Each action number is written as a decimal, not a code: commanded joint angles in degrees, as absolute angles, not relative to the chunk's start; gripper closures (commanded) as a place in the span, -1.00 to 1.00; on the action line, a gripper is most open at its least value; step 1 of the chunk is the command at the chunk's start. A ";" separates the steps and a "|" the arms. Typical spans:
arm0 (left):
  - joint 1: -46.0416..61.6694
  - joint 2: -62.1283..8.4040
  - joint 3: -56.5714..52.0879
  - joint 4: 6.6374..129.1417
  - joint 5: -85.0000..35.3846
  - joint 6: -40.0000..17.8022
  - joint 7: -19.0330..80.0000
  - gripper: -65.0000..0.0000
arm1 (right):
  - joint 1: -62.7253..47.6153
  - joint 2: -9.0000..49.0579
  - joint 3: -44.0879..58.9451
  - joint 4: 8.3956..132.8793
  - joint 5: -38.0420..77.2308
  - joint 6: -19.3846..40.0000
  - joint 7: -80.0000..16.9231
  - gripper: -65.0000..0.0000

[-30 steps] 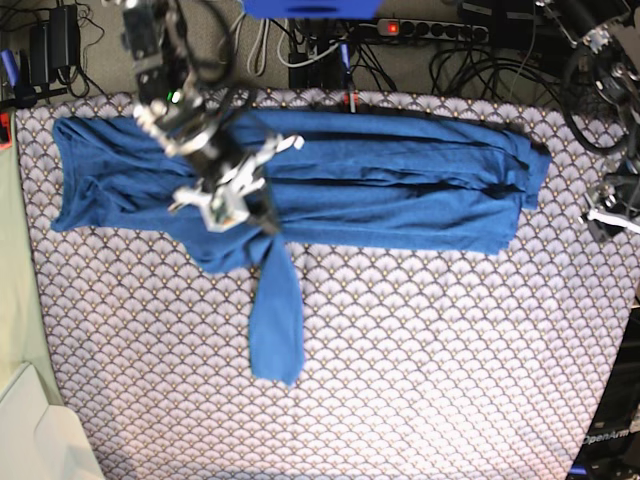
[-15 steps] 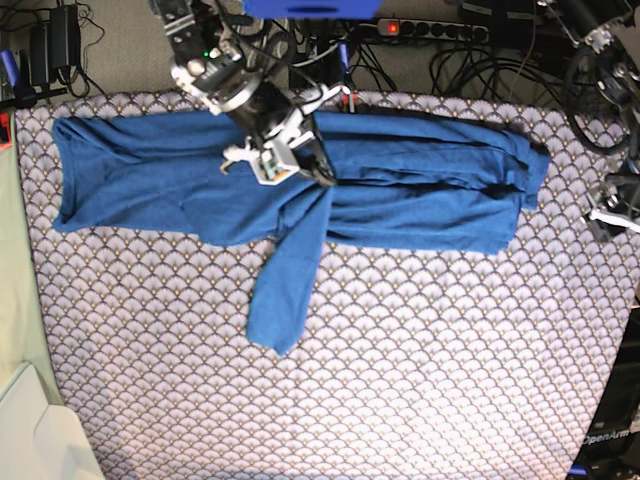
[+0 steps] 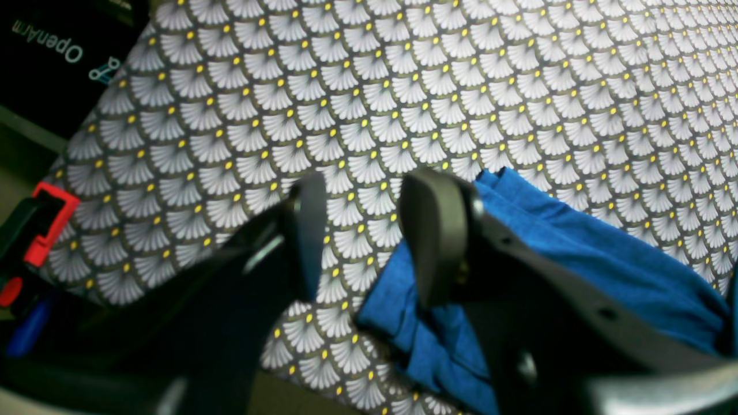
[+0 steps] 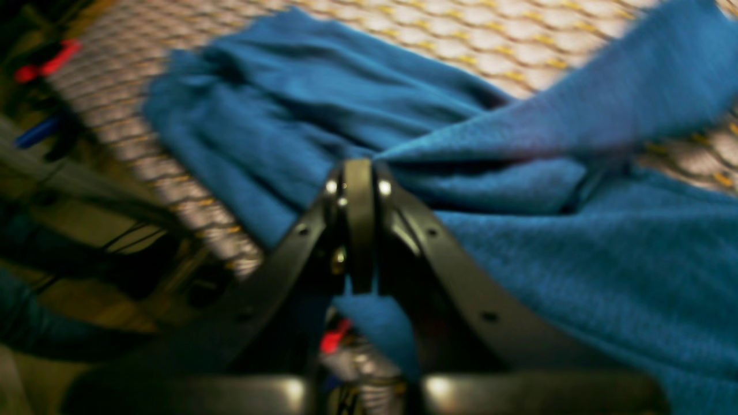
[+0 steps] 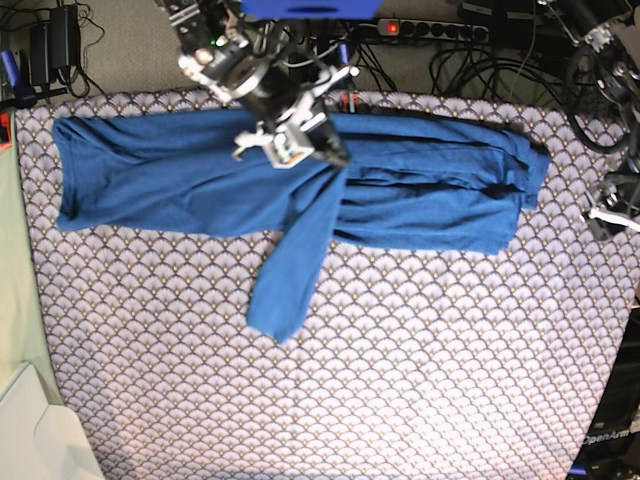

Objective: Fold the T-shirt properly
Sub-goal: 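Open the right gripper, release the sleeve and move it to the shirt end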

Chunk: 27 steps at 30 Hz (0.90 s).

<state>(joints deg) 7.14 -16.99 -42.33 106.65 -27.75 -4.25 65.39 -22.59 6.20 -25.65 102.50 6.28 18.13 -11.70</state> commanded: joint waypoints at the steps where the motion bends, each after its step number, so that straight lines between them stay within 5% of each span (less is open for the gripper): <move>1: 6.55 -18.07 -42.68 107.74 -28.18 -4.09 64.40 0.22 | -22.73 6.46 -26.59 103.60 6.81 18.59 -10.15 1.00; 18: 6.64 -18.07 -42.68 107.74 -28.18 -4.09 64.31 0.22 | -21.93 6.46 -27.47 101.85 6.81 18.59 -10.42 1.00; 24: 6.73 -18.07 -42.51 107.74 -28.18 -4.09 64.75 0.21 | -21.85 6.46 -27.30 101.76 6.81 18.59 -10.51 0.57; 27: 6.73 -18.07 -42.68 107.74 -28.18 -4.09 64.75 0.05 | -21.93 6.46 -27.21 101.85 6.81 18.59 -10.51 0.40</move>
<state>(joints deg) 7.14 -17.02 -42.33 106.65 -27.73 -4.21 65.63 -21.93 6.63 -27.22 100.88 6.28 18.13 -12.19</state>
